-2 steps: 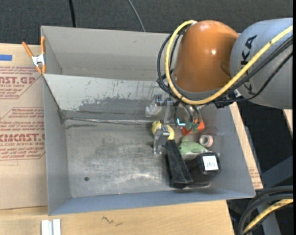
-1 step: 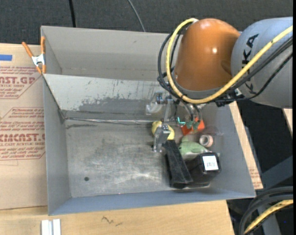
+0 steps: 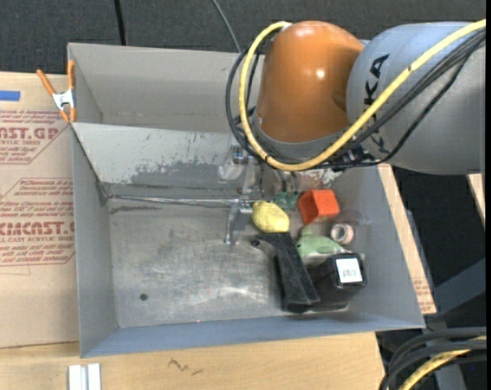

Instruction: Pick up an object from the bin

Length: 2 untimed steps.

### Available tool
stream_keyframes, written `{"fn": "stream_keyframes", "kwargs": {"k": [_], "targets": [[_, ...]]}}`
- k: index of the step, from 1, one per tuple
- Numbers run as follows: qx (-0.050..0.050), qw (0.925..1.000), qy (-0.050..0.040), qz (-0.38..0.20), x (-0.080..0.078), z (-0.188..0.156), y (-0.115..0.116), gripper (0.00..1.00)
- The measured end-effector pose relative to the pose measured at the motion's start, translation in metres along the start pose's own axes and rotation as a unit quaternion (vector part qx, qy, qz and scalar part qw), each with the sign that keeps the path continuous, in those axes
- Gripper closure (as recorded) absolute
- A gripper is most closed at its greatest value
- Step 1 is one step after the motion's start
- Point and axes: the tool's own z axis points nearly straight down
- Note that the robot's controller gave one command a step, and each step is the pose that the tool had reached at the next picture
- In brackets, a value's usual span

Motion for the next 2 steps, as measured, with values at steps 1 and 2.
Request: {"fn": "stream_keyframes", "kwargs": {"k": [1,2], "targets": [[-0.003,0.9999,-0.0001,0.011,-0.011,0.009,0.026,0.00],[0.000,0.9959,-0.0023,0.090,-0.017,0.053,0.052,0.00]]}}
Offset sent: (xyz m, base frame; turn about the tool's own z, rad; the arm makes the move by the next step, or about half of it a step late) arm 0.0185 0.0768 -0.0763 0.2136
